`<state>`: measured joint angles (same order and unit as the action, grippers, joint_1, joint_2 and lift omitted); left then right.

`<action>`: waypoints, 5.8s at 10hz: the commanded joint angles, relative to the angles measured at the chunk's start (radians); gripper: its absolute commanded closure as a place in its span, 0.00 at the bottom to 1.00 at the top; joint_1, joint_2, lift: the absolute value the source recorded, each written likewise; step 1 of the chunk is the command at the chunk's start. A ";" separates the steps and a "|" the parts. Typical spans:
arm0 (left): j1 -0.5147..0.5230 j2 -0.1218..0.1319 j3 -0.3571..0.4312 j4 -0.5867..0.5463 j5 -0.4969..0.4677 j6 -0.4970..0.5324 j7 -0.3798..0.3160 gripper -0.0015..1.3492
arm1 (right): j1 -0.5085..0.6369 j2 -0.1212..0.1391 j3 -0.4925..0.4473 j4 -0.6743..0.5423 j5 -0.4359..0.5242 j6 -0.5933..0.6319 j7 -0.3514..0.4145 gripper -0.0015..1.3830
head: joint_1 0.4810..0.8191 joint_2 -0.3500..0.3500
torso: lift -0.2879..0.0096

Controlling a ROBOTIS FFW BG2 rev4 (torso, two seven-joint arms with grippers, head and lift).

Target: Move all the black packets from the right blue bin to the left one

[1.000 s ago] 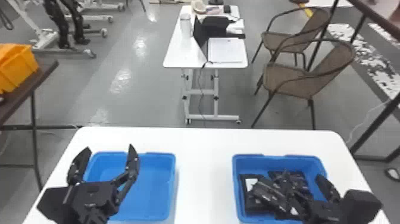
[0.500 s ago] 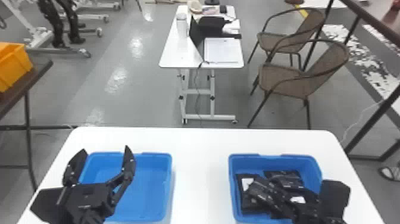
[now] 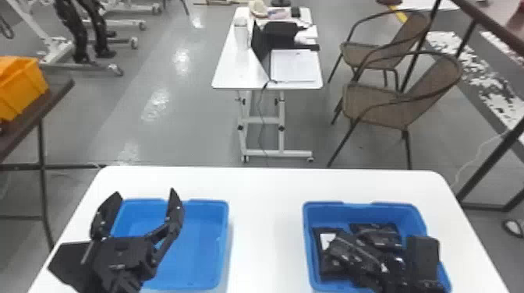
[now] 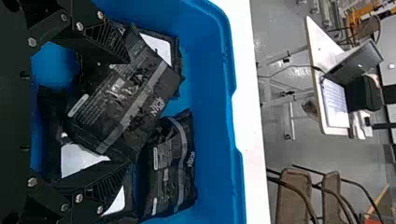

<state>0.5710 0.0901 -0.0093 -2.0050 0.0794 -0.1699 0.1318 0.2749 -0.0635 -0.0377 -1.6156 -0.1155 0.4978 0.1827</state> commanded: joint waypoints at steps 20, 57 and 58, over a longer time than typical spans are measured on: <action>-0.211 0.013 0.045 -0.034 0.657 0.418 -0.181 0.10 | -0.505 -0.067 0.352 0.115 -0.167 -0.015 0.508 0.93 | 0.63 0.80 | 0.97; -0.071 -0.093 0.149 -0.049 -0.046 0.095 -0.199 0.05 | 0.078 0.033 -0.074 -0.079 -0.018 -0.214 0.063 0.16 | 0.63 0.62 | 0.97; -0.071 -0.093 0.149 -0.049 -0.036 0.098 -0.199 0.05 | 0.046 0.041 -0.102 -0.021 -0.016 -0.196 0.061 0.16 | 0.63 0.60 | 0.97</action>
<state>0.5001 0.0000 0.1400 -2.0538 0.0375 -0.0737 -0.0676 0.3375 -0.0290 -0.1233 -1.6711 -0.1321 0.2946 0.2431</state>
